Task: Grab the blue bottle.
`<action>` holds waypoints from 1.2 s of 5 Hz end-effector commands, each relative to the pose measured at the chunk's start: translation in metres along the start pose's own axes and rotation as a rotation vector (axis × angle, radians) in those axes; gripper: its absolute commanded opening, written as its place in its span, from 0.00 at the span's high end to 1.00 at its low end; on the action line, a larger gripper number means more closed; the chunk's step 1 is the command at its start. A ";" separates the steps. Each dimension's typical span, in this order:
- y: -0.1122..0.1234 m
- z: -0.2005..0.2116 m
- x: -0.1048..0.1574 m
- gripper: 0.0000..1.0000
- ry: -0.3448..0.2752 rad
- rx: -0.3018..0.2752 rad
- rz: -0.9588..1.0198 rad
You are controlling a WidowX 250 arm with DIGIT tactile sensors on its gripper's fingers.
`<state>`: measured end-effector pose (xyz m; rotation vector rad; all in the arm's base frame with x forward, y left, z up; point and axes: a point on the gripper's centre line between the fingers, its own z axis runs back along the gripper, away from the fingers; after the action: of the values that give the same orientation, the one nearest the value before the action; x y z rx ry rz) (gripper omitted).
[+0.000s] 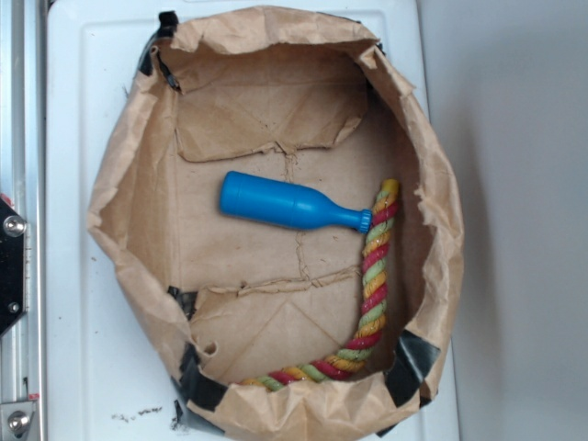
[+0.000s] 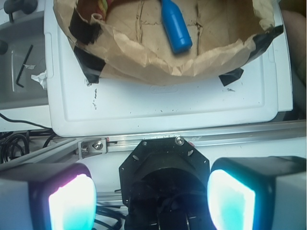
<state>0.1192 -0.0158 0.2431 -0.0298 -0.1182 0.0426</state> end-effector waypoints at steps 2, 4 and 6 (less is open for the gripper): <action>0.008 -0.011 0.033 0.00 -0.012 -0.006 -0.051; 0.016 -0.036 0.108 0.00 -0.013 0.026 -0.149; 0.051 -0.049 0.159 0.00 -0.106 0.016 -0.348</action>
<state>0.2764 0.0387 0.1922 -0.0179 -0.1785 -0.3188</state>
